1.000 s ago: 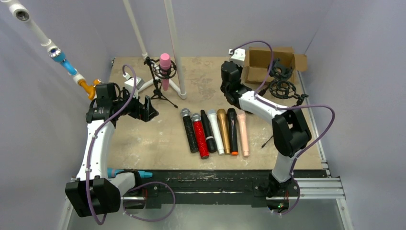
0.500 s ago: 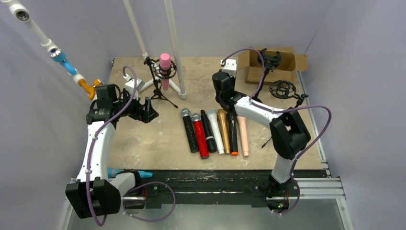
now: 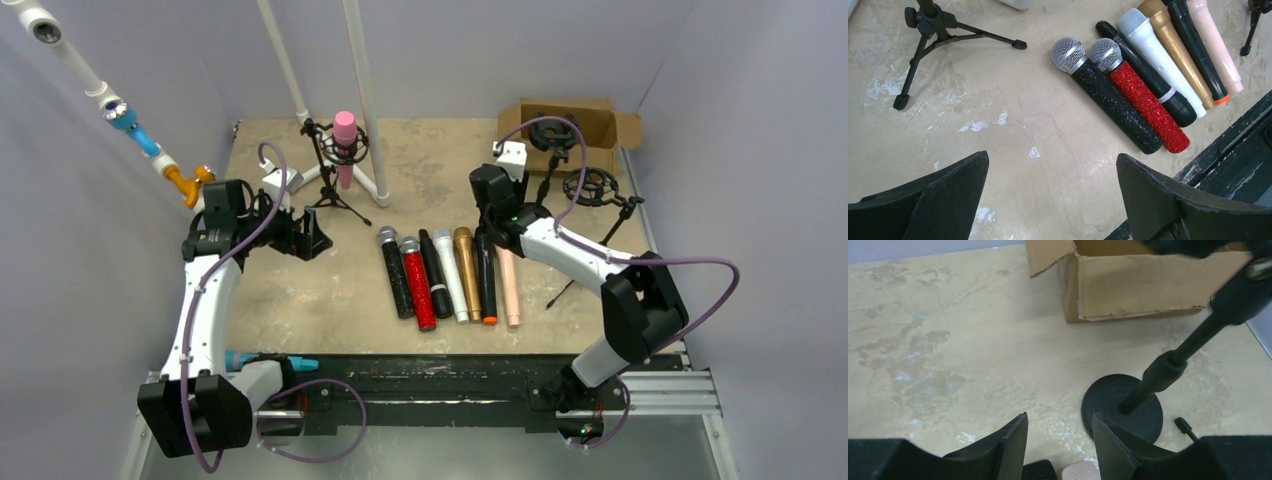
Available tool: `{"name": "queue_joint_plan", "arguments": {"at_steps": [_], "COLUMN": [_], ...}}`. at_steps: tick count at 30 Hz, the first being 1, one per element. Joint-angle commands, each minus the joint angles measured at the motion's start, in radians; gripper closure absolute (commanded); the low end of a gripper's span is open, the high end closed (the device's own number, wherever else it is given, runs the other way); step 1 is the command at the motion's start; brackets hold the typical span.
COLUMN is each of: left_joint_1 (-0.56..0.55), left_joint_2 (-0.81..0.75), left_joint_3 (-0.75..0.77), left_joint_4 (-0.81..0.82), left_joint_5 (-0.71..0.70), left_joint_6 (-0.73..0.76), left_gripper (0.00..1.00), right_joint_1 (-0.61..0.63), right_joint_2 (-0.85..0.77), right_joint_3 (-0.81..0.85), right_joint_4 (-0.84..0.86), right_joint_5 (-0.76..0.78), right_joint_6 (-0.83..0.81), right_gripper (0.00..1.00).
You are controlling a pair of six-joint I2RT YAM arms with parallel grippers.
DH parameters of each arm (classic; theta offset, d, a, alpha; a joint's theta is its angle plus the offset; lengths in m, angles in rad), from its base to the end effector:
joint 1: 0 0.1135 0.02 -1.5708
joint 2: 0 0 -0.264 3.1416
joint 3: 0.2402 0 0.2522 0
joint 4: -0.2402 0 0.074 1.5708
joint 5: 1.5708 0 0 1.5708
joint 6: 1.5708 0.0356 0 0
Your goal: Attach the microphones to the stand
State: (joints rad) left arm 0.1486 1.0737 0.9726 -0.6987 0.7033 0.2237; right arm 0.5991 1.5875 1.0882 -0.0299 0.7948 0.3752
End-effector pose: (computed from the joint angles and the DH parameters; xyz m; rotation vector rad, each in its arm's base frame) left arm 0.2154 0.0090 0.3080 0.4089 2.1807 -0.6265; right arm 0.3063 0.1784 0.2629 0.2402 1.9221 -0.1928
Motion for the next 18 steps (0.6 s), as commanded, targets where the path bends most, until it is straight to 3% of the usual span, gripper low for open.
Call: {"name": "queue_joint_plan", "arguments": {"at_steps": [1,14,18], "left_joint_1": [0.006,0.005,0.005], "left_joint_2": [-0.021,-0.017,-0.008], "left_joint_3": [-0.001,-0.014,-0.011], "left_joint_4": [0.018,0.028,0.028], "left_joint_5": [0.023,0.029,0.035], "left_joint_6": [0.001,0.007,0.000], "left_gripper": [0.00,0.00,0.00], "right_joint_1": [-0.019,-0.118,-0.147], "right_joint_2": [-0.057,-0.074,-0.072], "right_joint_3": [-0.039,-0.083,-0.102], "right_joint_4": [0.008,0.025,0.099], "right_joint_5": [0.047,0.117,0.136], "right_joint_6": [-0.013,-0.078,-0.116], "right_gripper": [0.46,0.46,0.45]}}
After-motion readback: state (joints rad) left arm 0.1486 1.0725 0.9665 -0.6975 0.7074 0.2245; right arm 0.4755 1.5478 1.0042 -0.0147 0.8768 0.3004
